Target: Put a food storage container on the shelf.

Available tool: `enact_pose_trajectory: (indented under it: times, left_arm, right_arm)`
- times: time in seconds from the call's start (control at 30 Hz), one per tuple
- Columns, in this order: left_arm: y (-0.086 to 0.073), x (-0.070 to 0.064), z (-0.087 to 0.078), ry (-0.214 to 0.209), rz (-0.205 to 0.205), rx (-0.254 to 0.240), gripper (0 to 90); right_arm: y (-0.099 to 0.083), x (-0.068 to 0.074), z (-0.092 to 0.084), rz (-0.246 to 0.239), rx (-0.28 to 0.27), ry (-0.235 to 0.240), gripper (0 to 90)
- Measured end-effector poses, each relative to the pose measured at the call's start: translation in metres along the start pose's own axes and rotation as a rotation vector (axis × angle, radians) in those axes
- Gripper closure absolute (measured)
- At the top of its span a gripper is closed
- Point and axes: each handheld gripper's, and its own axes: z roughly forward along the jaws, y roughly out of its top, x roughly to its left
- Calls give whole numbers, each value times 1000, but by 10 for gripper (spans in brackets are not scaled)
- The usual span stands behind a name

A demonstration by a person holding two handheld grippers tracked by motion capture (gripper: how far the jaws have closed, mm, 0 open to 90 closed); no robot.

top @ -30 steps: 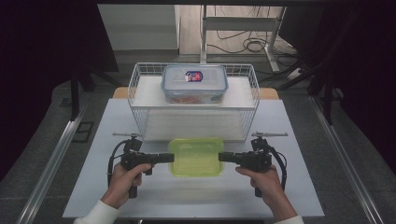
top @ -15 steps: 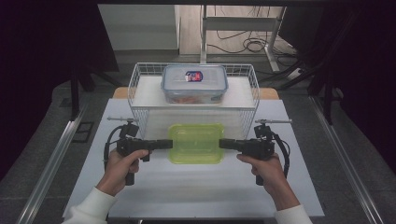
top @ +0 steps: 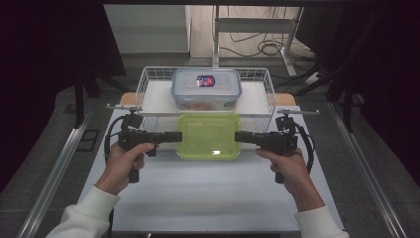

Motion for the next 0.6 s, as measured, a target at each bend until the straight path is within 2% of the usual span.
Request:
enact_pose_trajectory:
  times: [0.3, 0.6]
  left_arm:
    - [22, -12, -8, 8, 25, -12, 806]
    - [42, -16, -13, -4, 31, -21, 807]
  right_arm:
    - [24, 12, -5, -33, -12, -1, 810]
    - [46, 20, -8, -44, -18, 3, 810]
